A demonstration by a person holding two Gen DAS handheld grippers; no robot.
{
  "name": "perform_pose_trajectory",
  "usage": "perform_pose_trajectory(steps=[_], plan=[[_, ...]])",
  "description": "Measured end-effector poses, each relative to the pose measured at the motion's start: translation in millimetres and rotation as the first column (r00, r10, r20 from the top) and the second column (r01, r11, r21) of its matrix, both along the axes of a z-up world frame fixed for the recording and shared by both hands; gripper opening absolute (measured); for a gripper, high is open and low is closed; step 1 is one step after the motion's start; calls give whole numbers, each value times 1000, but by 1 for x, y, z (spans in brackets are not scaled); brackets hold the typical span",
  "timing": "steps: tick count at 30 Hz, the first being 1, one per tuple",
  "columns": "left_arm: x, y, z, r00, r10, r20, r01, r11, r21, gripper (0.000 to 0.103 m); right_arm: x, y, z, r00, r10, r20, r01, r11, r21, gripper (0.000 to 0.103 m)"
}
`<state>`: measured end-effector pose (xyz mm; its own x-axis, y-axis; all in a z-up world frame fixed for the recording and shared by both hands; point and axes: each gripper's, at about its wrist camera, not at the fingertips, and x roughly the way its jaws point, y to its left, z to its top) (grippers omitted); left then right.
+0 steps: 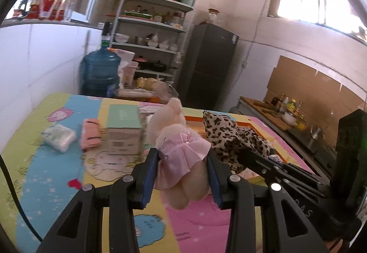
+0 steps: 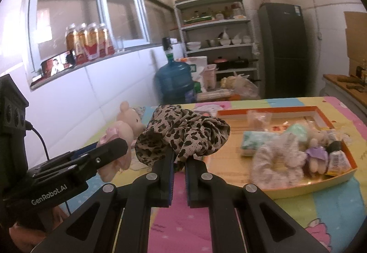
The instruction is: Organize soft objects
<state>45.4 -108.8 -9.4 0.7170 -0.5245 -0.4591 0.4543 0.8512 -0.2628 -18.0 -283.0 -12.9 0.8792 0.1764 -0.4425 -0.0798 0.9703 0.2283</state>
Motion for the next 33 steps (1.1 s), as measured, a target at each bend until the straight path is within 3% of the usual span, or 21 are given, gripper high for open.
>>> perform_pose_trajectory(steps=[18, 33], plan=[[18, -91, -15, 994, -101, -45, 102, 995, 14, 41, -15, -108, -15, 983, -182, -27, 183, 982, 52, 8], [53, -135, -43, 988, -96, -120, 104, 993, 57, 41, -1, -164, -37, 965, -251, -81, 256, 964, 69, 8]])
